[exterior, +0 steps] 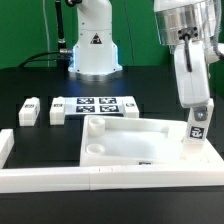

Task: Assemble desk

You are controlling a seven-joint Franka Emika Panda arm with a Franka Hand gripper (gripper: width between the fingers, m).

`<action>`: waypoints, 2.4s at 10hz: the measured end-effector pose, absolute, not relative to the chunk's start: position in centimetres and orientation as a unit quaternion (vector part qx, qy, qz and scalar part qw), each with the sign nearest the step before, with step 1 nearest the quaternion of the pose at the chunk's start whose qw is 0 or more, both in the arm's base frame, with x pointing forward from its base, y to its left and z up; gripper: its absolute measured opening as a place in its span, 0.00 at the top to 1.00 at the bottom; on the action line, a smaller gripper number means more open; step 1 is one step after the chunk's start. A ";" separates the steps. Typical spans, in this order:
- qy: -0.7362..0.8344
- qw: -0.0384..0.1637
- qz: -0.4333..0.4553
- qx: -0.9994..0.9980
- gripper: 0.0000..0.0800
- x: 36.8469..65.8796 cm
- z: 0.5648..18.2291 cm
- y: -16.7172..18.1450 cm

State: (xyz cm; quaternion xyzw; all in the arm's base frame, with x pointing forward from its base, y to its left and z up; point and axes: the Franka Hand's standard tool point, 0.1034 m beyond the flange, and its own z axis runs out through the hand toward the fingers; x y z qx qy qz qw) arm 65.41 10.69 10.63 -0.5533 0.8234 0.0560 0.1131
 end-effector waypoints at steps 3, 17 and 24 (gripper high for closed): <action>0.843 0.114 0.053 -0.523 0.56 65.5 10.7 10.5; 0.782 0.144 0.037 -0.605 0.19 65.6 15.6 11.6; 0.601 0.142 0.011 -0.786 0.19 61.6 16.1 12.8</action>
Offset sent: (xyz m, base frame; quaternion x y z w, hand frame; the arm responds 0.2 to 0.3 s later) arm 0.0000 0.0000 0.0000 0.0000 0.0000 0.0000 1.0000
